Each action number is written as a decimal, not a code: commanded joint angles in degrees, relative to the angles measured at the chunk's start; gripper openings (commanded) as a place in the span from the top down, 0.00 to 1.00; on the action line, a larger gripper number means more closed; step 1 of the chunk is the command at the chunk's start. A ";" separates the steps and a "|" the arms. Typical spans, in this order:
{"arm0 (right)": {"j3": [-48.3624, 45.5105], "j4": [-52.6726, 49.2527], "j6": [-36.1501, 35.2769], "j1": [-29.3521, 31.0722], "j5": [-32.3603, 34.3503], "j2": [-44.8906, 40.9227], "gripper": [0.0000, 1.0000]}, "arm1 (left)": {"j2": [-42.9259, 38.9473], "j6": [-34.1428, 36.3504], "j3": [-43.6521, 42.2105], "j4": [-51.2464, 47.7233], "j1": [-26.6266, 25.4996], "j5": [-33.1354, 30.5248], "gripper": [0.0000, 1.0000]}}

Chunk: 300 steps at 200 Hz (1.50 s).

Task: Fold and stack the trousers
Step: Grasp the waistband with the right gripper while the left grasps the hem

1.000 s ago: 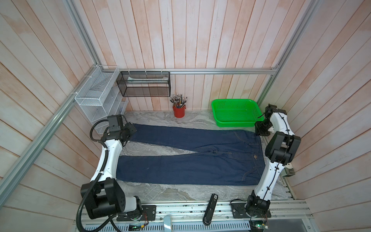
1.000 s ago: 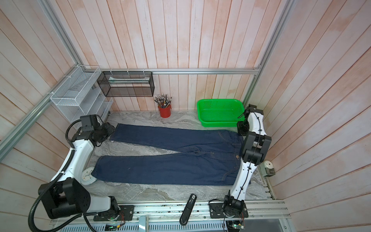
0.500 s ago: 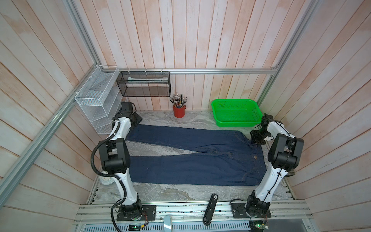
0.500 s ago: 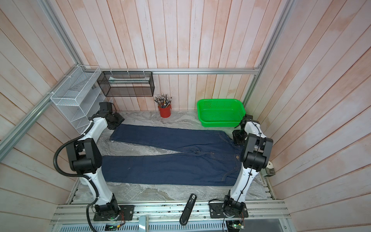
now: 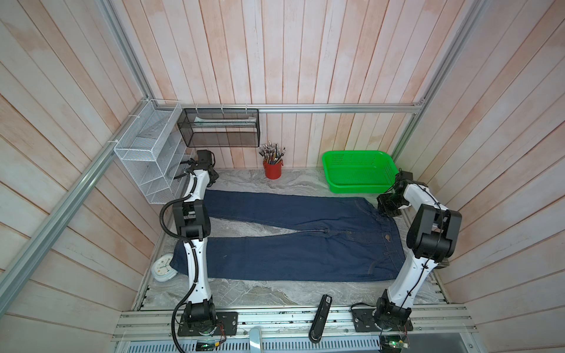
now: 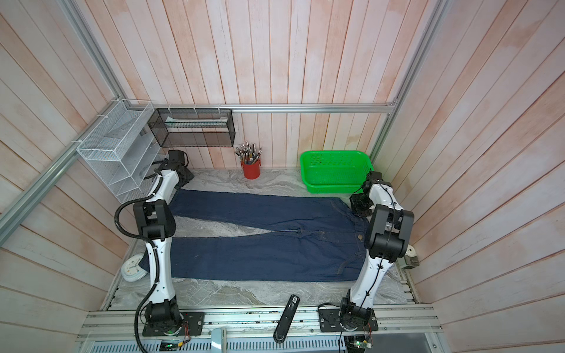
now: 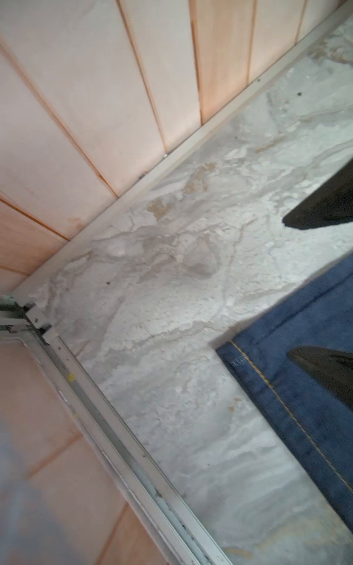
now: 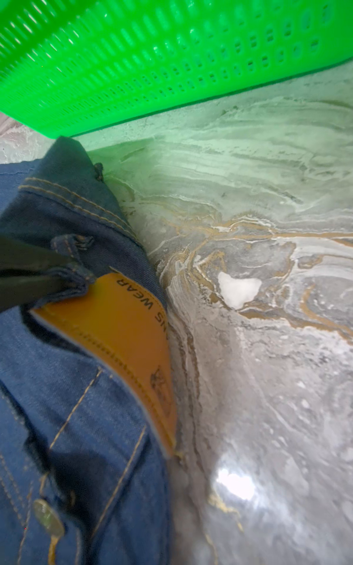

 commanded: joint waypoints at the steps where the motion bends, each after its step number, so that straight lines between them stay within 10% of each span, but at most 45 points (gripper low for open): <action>1: -0.24 -0.02 -1.01 0.66 -1.22 -1.75 1.00 | 4.20 1.97 5.46 -7.06 0.70 -4.59 0.36; 215: -1.96 -0.41 -1.06 -3.89 6.36 -4.47 1.00 | 10.69 3.17 2.79 -8.19 4.04 0.56 0.39; 300: -0.52 -0.40 -0.35 -3.45 5.65 -4.12 1.00 | 11.50 8.25 1.11 -11.46 3.80 1.56 0.60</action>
